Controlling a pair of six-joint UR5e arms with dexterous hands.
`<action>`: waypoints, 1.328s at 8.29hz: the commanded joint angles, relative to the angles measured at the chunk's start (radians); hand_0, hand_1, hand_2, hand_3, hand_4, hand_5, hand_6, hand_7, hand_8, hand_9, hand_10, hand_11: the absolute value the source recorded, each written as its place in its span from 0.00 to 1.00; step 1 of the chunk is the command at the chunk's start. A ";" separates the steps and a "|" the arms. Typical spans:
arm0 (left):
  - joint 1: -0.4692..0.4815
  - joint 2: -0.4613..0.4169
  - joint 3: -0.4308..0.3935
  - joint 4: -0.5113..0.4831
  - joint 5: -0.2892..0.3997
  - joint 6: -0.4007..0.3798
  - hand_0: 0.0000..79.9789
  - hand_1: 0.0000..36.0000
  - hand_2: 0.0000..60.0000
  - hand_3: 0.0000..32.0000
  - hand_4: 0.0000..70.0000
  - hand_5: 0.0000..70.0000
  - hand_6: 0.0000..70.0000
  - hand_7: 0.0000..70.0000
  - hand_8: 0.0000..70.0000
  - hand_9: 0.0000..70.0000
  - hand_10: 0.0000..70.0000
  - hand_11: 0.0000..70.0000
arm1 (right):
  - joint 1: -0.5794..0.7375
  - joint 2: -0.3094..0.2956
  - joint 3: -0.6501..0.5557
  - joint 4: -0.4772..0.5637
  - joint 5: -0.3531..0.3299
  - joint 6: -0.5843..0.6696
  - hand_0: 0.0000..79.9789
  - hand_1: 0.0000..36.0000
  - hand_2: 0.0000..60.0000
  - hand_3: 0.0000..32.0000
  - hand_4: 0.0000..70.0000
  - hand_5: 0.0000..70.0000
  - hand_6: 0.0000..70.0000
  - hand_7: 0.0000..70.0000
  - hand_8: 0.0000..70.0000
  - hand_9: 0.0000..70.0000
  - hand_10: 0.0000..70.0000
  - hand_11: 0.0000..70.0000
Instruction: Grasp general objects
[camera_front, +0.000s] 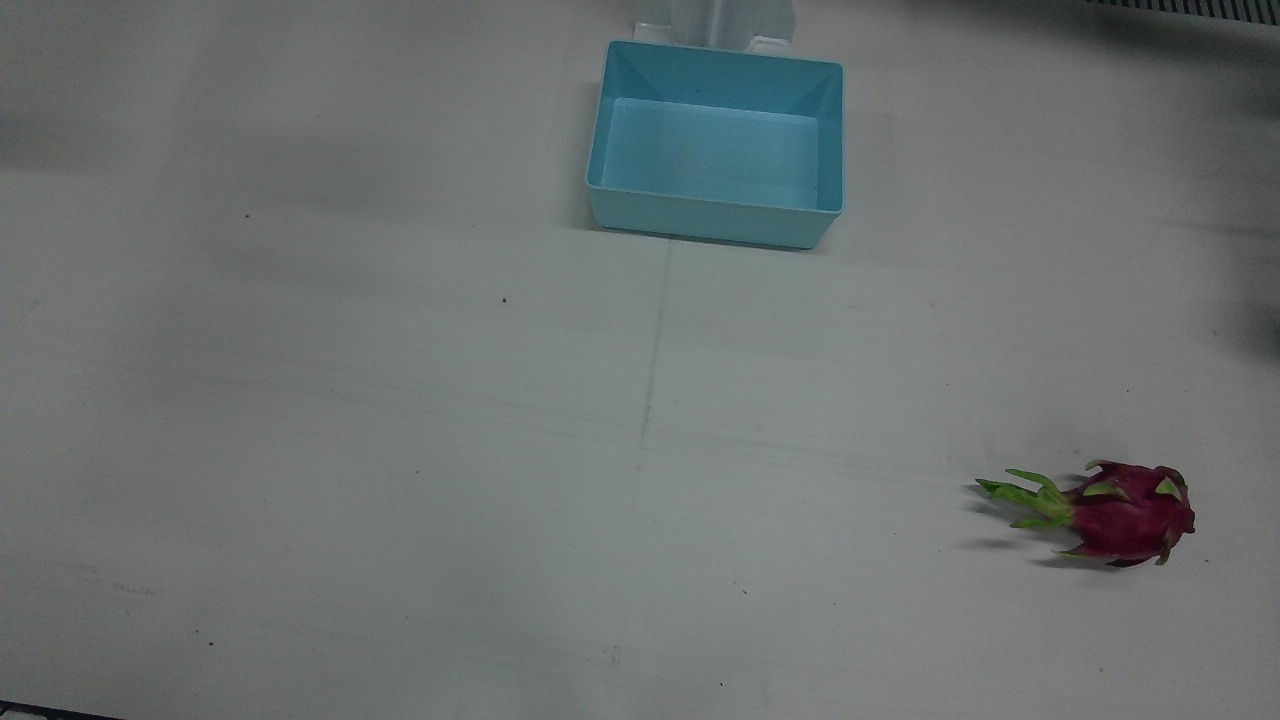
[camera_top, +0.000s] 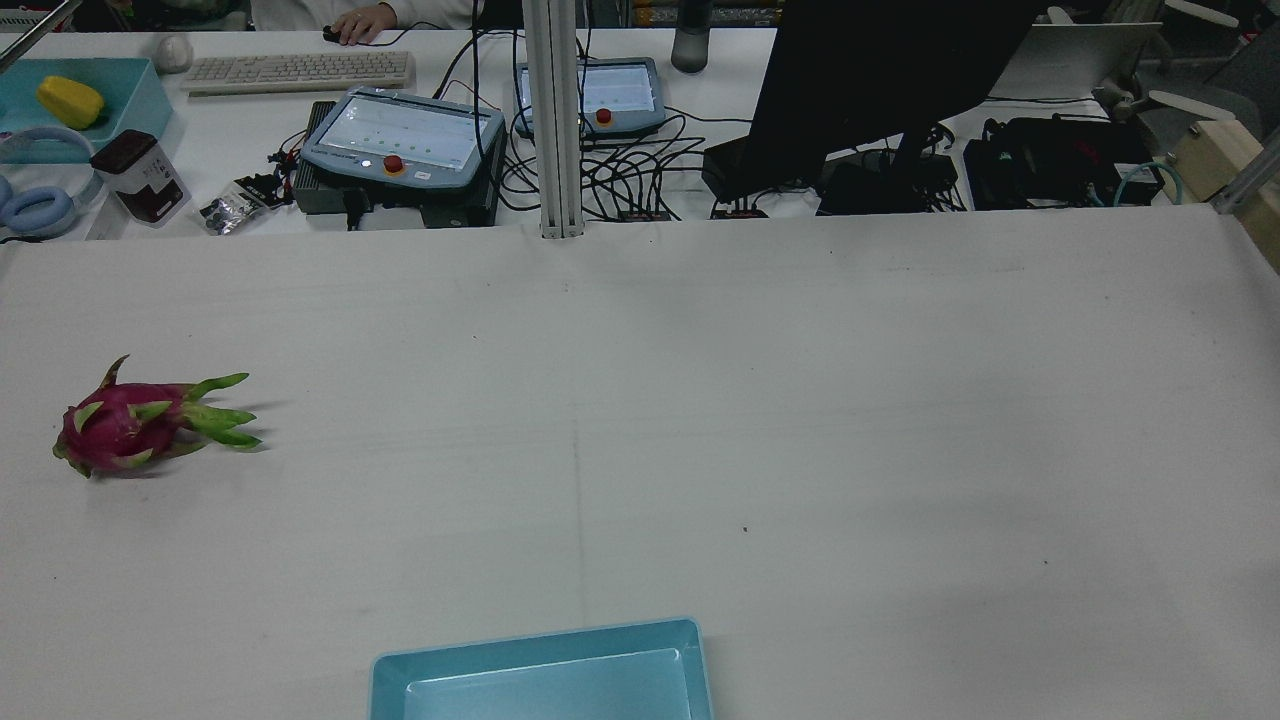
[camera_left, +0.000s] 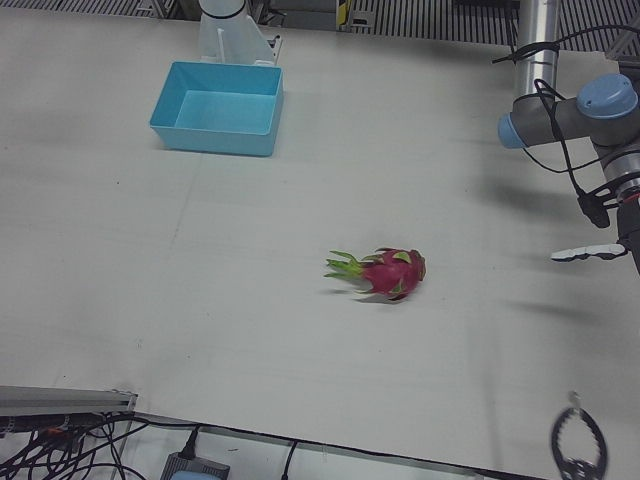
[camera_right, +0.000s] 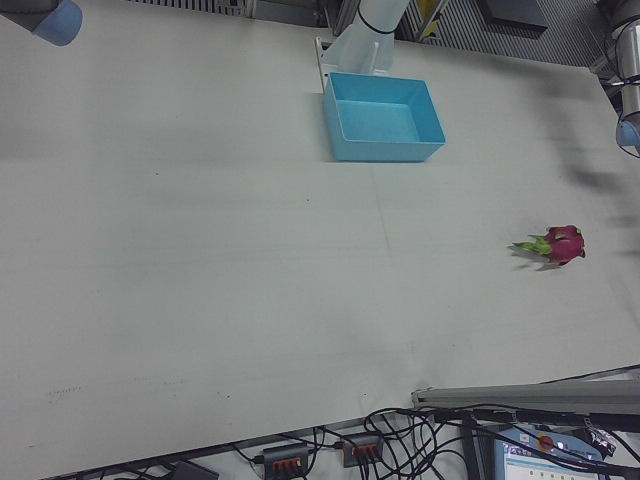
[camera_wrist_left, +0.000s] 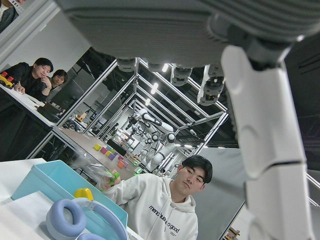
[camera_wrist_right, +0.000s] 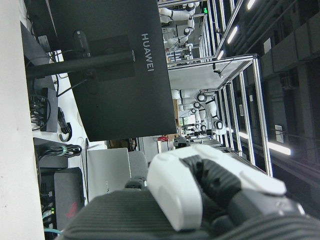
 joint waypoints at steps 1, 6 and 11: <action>0.000 0.005 -0.020 -0.007 0.000 -0.002 0.63 0.46 0.12 0.17 0.15 0.00 0.04 0.09 0.00 0.00 0.01 0.04 | 0.000 0.000 0.000 0.000 0.000 0.000 0.00 0.00 0.00 0.00 0.00 0.00 0.00 0.00 0.00 0.00 0.00 0.00; 0.000 0.032 -0.037 -0.048 0.023 -0.012 0.62 0.43 0.09 0.17 0.15 0.00 0.03 0.08 0.00 0.00 0.00 0.03 | 0.000 0.001 0.003 -0.003 -0.002 0.000 0.00 0.00 0.00 0.00 0.00 0.00 0.00 0.00 0.00 0.00 0.00 0.00; 0.000 0.048 -0.043 -0.097 0.021 -0.017 0.35 0.07 0.03 0.00 0.00 1.00 0.03 0.11 0.00 0.00 0.00 0.00 | 0.000 0.001 0.009 -0.005 -0.003 0.002 0.00 0.00 0.00 0.00 0.00 0.00 0.00 0.00 0.00 0.00 0.00 0.00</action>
